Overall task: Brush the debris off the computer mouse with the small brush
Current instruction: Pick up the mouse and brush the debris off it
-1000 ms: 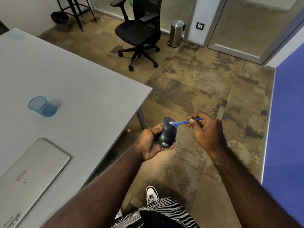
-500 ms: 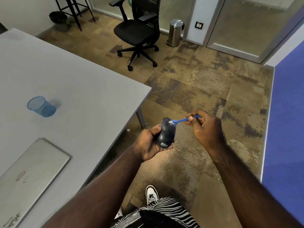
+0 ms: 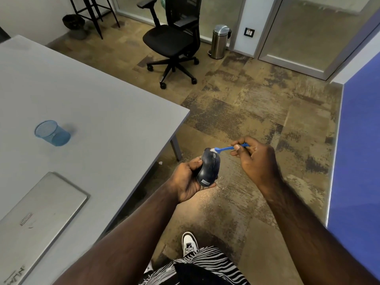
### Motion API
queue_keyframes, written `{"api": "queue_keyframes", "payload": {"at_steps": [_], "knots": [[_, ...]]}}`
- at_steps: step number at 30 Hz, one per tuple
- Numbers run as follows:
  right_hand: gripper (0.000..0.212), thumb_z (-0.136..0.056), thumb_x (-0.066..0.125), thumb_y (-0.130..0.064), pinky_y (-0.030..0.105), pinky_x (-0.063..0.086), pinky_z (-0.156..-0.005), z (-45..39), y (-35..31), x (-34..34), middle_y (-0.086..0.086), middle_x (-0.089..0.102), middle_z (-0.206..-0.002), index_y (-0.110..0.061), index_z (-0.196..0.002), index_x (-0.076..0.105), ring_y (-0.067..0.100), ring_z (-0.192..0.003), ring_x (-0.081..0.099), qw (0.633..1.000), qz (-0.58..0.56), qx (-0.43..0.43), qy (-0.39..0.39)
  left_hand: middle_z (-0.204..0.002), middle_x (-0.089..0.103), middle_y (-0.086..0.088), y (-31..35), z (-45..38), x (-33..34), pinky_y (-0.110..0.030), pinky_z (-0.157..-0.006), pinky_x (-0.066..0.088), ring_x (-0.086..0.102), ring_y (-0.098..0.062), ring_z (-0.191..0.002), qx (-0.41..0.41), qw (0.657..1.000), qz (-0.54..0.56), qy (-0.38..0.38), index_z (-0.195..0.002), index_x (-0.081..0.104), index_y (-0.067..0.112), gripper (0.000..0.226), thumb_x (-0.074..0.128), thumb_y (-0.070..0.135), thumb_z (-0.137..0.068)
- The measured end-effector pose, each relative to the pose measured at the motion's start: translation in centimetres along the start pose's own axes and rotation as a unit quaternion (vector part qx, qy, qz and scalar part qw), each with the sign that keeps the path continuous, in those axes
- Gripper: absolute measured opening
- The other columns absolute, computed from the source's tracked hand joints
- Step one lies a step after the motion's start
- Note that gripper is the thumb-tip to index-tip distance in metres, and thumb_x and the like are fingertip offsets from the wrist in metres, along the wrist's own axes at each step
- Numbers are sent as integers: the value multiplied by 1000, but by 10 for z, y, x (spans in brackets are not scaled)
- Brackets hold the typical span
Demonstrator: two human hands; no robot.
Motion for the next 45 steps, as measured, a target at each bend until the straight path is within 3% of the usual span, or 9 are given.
{"api": "queue_keyframes", "payload": {"at_steps": [6, 9, 12, 17, 22, 27, 34, 39, 45], "knots": [[10, -85, 60, -29, 38, 56, -49, 14, -13, 28, -7, 74, -73, -32, -91, 67, 17, -61, 71, 991, -41, -49, -119, -123, 57, -20, 3, 1, 0, -41, -70, 58, 62, -33, -94, 5, 1000, 7, 11, -133, 52, 12, 38, 31, 21, -101], [16, -88, 58, -26, 29, 59, -54, 11, -9, 22, -9, 75, -75, -40, -94, 64, 4, -68, 73, 996, -46, -33, -69, -124, 57, -20, 5, 0, -2, -41, -71, 57, 62, -32, -93, 6, 1000, 10, 20, -135, 51, 13, 40, 31, 20, -101], [21, -92, 53, -30, 39, 63, -62, 7, -2, 9, -16, 73, -78, -49, -97, 63, 5, -73, 74, 999, -51, -9, -5, -125, 56, -19, 6, 1, -7, -43, -70, 59, 62, -32, -96, -4, 998, 65, 24, -133, 53, 13, 39, 32, 19, -101], [11, -87, 56, -35, 27, 53, -48, 13, -9, 22, -15, 71, -70, -43, -88, 64, 1, -56, 66, 995, -59, -48, -65, -129, 57, -17, 2, -1, -9, -44, -74, 56, 63, -30, -91, -1, 999, 36, 25, -136, 51, 17, 41, 32, 19, -100], [20, -94, 55, -28, 43, 63, -63, 5, 2, 11, -14, 74, -77, -45, -98, 64, 6, -72, 75, 999, -40, 9, 2, -124, 58, -15, 2, -1, -10, -48, -81, 52, 62, -30, -94, -11, 999, 33, 23, -131, 56, 18, 38, 34, 17, -99], [13, -88, 58, -26, 21, 54, -47, 6, -10, 17, -12, 74, -75, -36, -92, 66, -2, -60, 69, 998, -45, -30, -35, -119, 59, -16, 1, -1, -10, -45, -80, 50, 60, -28, -89, -5, 999, 7, 31, -135, 53, 16, 41, 34, 15, -99], [17, -92, 58, -22, 22, 58, -55, 5, -6, 11, -13, 73, -74, -37, -98, 64, -2, -66, 71, 999, -35, -11, -6, -112, 58, -14, 0, 0, -4, -44, -78, 48, 59, -26, -86, -7, 1000, 7, 23, -135, 51, 17, 41, 32, 15, -99], [10, -85, 59, -32, 36, 55, -46, 16, -9, 30, -7, 74, -71, -27, -89, 67, 19, -58, 71, 993, -41, -37, -108, -126, 55, -17, 4, 2, 0, -43, -73, 54, 61, -27, -90, 6, 1000, 20, 13, -138, 47, 16, 42, 31, 16, -100], [14, -91, 59, -19, 12, 52, -58, 19, -10, 15, -15, 73, -77, -29, -98, 67, -5, -64, 69, 995, -81, -42, -39, -121, 59, -16, 11, 0, -7, -48, -81, 53, 62, -30, -94, 17, 999, 34, 39, -139, 47, 17, 42, 31, 18, -100]]}}
Point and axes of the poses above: each hand's wrist, its own z-axis away from the middle knuckle, its own x-axis out of the palm, y = z × x, the point moved 10 cm from there along -z, towards the middle knuckle
